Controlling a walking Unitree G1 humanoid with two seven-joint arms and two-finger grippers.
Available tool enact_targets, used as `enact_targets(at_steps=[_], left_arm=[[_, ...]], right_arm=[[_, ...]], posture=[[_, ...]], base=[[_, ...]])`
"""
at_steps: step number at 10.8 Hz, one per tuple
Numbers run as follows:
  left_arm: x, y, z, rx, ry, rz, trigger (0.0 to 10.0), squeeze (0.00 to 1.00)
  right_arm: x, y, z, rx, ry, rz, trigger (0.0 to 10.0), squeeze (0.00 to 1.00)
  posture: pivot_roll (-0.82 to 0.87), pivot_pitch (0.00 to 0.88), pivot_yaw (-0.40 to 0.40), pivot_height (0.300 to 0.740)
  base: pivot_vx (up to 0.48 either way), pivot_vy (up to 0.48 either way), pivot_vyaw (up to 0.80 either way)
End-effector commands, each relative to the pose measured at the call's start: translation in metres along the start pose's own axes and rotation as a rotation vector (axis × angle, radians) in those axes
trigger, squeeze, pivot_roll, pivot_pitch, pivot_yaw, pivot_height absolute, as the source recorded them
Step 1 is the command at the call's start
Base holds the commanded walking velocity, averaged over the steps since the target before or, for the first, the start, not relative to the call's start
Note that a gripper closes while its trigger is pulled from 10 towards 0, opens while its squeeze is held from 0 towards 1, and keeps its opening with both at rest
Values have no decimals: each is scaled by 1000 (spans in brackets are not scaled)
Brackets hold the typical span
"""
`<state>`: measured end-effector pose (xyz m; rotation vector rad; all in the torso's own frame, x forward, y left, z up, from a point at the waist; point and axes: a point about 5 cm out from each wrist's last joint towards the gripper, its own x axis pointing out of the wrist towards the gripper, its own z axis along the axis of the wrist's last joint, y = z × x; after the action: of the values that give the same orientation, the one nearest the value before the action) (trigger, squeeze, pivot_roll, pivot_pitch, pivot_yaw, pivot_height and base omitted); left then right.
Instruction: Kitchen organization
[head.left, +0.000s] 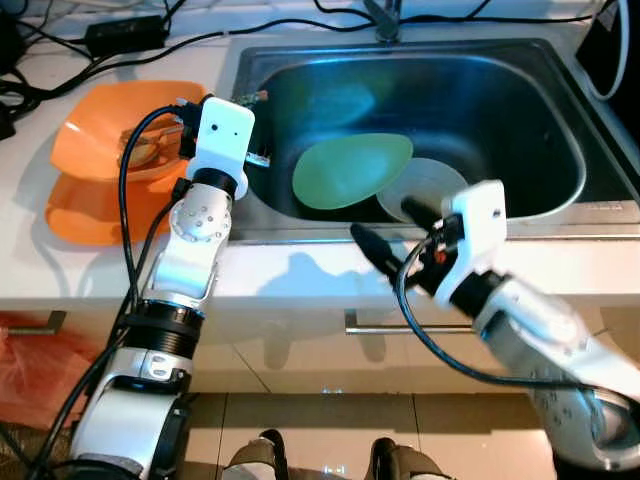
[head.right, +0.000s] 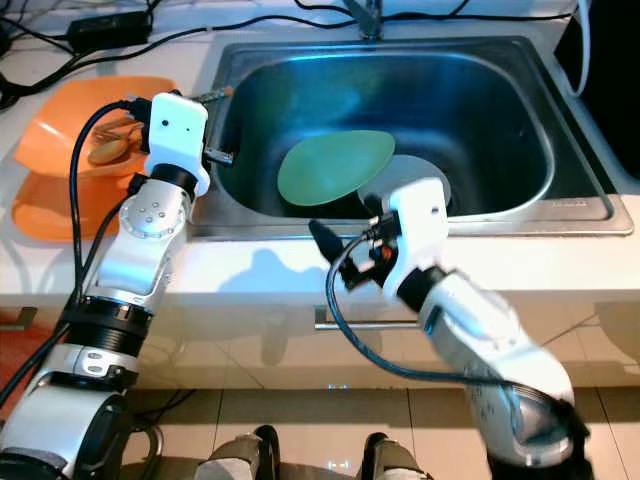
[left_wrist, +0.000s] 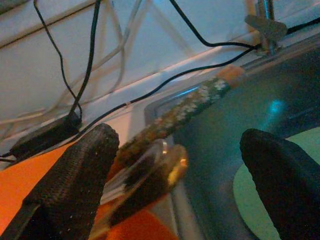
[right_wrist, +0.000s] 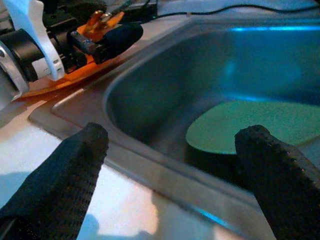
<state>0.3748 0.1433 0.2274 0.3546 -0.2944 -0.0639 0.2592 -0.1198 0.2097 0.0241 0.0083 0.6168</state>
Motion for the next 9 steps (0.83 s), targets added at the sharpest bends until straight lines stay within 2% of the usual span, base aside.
enact_targets(at_steps=[1,5,6,7,9], left_arm=[[0,4,4,22,-21,1,10000,0],[-6,7,3,38,-24,-54,10000,0],[-9,7,1,32,-19,-66,3961,0],[-13,5,0,27,-21,-79,0,0],[-16,3,0,29,-24,-96,0,0]], right_arm=[[1,0,2,-27,-7,27,10000,0],[6,0,4,-92,8,118,10000,0],[7,-2,2,-98,7,116,10000,0],[8,-4,2,-102,4,108,10000,0],[9,-7,3,-117,-2,102,10000,0]], posture=[[-41,197,79,740],[-36,187,79,740],[-28,182,79,740],[-25,181,79,740],[-23,178,82,740]], base=[[0,0,0],[0,0,0],[0,0,0],[0,0,0],[0,0,0]])
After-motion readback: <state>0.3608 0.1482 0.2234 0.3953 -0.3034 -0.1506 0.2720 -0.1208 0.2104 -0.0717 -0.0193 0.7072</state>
